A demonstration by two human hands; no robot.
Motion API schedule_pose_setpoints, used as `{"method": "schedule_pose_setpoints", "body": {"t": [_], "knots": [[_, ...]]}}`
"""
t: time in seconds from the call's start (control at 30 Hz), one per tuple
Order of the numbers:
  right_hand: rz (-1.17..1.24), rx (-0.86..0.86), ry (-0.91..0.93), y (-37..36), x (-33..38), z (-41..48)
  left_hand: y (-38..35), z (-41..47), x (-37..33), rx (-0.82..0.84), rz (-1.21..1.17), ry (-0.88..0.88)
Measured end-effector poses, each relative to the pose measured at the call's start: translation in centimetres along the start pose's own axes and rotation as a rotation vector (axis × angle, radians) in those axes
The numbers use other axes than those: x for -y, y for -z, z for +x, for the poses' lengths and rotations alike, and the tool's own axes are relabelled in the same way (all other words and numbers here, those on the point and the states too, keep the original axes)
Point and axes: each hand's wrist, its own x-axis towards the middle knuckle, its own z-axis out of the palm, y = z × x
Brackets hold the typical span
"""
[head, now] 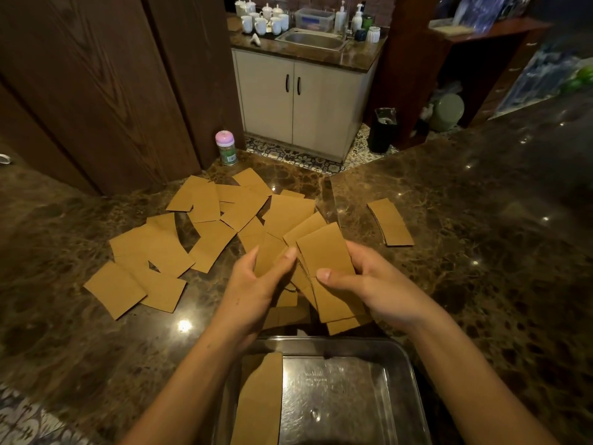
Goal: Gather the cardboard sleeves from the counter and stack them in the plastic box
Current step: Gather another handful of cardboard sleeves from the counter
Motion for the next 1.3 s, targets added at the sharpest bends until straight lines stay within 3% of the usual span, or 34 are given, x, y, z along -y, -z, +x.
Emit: {"method": "schedule_pose_setpoints", "body": {"t": [0.13,0.2,0.3,0.67,1.03,1.13,1.3], "knots": [[0.332,-0.131,0.049,0.4,-0.4,0.1,-0.3,0.0,-0.6,0.005,-0.250,0.075],[0.520,-0.222,0.065,0.6,-0.4,0.0,-0.4,0.0,-0.6,0.001,-0.234,0.031],[0.646,-0.216,0.072,0.1,-0.3,-0.1,-0.6,0.1,-0.3,-0.025,-0.159,-0.025],[0.699,-0.334,0.010,-0.8,0.0,0.3,-1.1,0.3,-0.6,-0.030,-0.232,-0.010],[0.603,-0.205,0.046,-0.8,0.7,-0.7,-1.0,0.6,-0.8,-0.018,-0.117,-0.056],[0.641,-0.149,0.056,-1.4,1.0,-0.9,-1.6,0.4,-1.0,0.001,-0.231,0.043],[0.647,-0.049,0.089,-1.9,1.9,-1.2,-1.3,0.3,-1.3,0.226,-0.545,0.189]]}}
